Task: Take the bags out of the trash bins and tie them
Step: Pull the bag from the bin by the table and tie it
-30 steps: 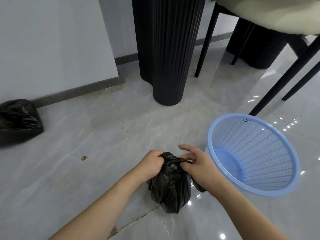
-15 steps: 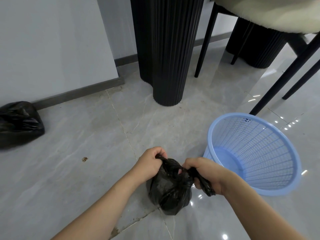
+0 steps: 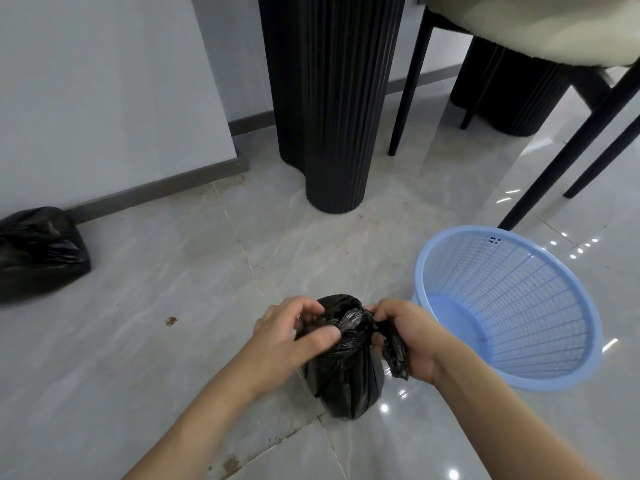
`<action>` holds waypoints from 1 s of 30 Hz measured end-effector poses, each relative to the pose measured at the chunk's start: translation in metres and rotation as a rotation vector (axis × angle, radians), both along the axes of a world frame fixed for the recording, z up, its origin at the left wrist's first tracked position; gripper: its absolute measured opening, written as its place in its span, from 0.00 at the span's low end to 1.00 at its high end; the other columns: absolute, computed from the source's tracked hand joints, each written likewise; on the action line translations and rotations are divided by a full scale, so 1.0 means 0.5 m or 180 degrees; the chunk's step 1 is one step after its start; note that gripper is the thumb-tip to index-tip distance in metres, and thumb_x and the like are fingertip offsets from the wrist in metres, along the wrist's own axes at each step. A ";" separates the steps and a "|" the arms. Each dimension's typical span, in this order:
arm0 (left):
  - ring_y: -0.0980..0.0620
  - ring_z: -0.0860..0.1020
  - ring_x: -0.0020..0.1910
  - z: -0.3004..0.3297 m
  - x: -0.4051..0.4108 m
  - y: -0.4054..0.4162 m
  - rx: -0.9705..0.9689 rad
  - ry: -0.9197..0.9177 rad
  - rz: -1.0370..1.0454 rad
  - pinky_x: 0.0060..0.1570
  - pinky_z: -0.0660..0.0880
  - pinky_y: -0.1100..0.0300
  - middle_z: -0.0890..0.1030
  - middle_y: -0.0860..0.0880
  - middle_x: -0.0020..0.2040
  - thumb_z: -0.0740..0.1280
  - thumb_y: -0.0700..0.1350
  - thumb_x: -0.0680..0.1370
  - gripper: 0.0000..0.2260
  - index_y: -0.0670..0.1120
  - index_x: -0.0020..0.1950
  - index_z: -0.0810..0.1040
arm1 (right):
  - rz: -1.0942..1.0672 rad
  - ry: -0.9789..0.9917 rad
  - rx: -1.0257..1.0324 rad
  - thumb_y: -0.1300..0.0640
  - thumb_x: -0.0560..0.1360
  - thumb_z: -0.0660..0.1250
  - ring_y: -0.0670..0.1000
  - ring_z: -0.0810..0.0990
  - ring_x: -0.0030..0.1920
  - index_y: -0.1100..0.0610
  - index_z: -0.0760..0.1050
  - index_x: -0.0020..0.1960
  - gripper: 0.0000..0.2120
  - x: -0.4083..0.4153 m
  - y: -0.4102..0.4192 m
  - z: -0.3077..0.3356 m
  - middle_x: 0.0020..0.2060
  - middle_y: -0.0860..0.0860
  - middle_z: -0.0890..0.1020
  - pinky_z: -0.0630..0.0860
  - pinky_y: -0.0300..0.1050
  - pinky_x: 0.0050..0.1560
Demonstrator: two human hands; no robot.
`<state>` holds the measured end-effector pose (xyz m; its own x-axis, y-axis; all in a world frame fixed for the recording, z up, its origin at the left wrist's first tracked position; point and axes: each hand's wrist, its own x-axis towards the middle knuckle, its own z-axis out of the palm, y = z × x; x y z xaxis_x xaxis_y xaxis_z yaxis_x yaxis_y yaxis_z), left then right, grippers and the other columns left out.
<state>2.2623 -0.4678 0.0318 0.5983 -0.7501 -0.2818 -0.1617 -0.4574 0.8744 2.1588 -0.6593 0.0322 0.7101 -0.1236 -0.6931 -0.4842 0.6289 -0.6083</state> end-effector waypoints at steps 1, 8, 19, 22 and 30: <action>0.64 0.67 0.56 -0.003 -0.006 -0.003 0.0353 -0.0391 -0.0159 0.57 0.65 0.64 0.73 0.65 0.51 0.63 0.73 0.63 0.23 0.65 0.52 0.74 | 0.0021 0.0006 -0.0021 0.64 0.72 0.52 0.48 0.69 0.22 0.64 0.79 0.47 0.16 0.003 0.003 0.004 0.29 0.55 0.75 0.70 0.37 0.22; 0.58 0.77 0.33 -0.005 -0.003 -0.022 0.0272 -0.0766 0.0256 0.33 0.72 0.63 0.80 0.54 0.35 0.60 0.36 0.74 0.14 0.54 0.40 0.77 | 0.0129 0.0229 -0.1203 0.60 0.75 0.61 0.44 0.70 0.18 0.63 0.80 0.46 0.10 0.004 0.022 0.030 0.24 0.50 0.75 0.64 0.34 0.19; 0.45 0.75 0.35 -0.046 0.124 0.069 0.1532 -0.1628 0.1469 0.30 0.67 0.57 0.76 0.50 0.32 0.59 0.35 0.67 0.09 0.48 0.33 0.73 | 0.0134 0.0598 -0.3509 0.43 0.74 0.64 0.55 0.75 0.31 0.54 0.64 0.30 0.21 -0.030 0.033 -0.099 0.24 0.47 0.70 0.68 0.46 0.32; 0.49 0.75 0.36 -0.058 0.148 0.075 0.1559 -0.1234 0.1301 0.32 0.66 0.59 0.78 0.49 0.37 0.59 0.33 0.68 0.12 0.49 0.37 0.75 | 0.0712 0.0577 -0.3884 0.34 0.73 0.59 0.47 0.72 0.26 0.53 0.66 0.26 0.26 -0.027 0.040 -0.111 0.20 0.47 0.71 0.67 0.44 0.29; 0.53 0.77 0.39 -0.022 0.107 0.074 0.1755 0.0857 -0.0538 0.38 0.72 0.59 0.82 0.51 0.45 0.60 0.56 0.62 0.18 0.51 0.45 0.80 | 0.2218 0.0964 -0.3259 0.31 0.65 0.60 0.48 0.79 0.42 0.50 0.76 0.39 0.22 -0.037 0.019 -0.099 0.39 0.47 0.81 0.73 0.45 0.42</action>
<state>2.3156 -0.4305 0.0209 0.3386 -0.5298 -0.7776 -0.0783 -0.8394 0.5378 2.1405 -0.6497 -0.0170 0.6708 -0.3619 -0.6473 -0.7253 -0.5023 -0.4708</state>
